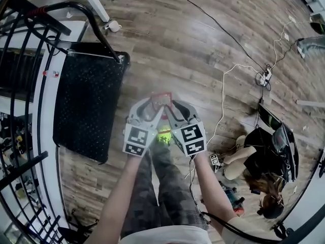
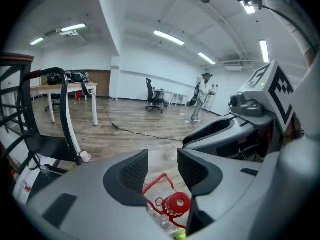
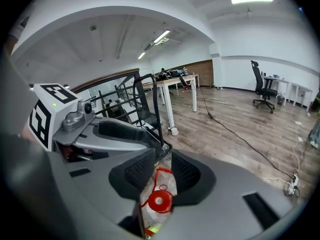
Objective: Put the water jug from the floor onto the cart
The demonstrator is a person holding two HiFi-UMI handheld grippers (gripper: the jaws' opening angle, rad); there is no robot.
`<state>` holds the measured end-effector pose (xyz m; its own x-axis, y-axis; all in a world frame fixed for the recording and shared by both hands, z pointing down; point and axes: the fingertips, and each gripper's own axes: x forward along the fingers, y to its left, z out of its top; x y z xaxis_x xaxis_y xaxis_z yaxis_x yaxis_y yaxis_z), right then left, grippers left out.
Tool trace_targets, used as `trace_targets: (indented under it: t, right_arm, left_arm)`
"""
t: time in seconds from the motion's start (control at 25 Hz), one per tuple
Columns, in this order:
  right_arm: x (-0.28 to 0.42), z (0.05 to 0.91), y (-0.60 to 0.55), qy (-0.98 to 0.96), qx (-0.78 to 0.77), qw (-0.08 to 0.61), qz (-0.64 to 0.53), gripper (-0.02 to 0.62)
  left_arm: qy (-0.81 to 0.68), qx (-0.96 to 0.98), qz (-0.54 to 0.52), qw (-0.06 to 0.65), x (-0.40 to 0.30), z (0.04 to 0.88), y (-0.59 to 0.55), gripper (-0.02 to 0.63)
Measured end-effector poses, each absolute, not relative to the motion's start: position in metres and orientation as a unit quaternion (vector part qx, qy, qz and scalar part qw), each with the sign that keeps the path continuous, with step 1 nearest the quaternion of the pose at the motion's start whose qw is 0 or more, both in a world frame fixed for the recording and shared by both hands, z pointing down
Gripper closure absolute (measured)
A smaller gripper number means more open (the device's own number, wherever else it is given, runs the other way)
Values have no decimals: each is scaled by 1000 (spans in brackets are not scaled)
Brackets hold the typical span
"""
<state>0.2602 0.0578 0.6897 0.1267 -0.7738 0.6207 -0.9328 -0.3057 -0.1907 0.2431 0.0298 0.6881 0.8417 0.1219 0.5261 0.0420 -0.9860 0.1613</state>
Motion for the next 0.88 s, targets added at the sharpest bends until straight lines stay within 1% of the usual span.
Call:
trace_targets:
  t: [0.16, 0.32, 0.48, 0.68, 0.88]
  right_arm:
    - [259, 719, 52, -579, 735, 137, 325, 508]
    - [259, 750, 52, -568, 737, 138, 338, 477]
    - [264, 774, 50, -557, 741, 145, 345, 468]
    - [267, 803, 45, -555, 736, 171, 348, 449]
    - [272, 829, 45, -547, 735, 178, 358, 432]
  left_arm:
    - [41, 954, 287, 74, 239, 723, 27, 445]
    - [30, 953, 290, 82, 235, 754, 23, 436]
    - [24, 949, 301, 92, 238, 780, 20, 422]
    - [16, 945, 311, 102, 239, 809, 13, 410]
    - [10, 943, 315, 110, 242, 833, 10, 405]
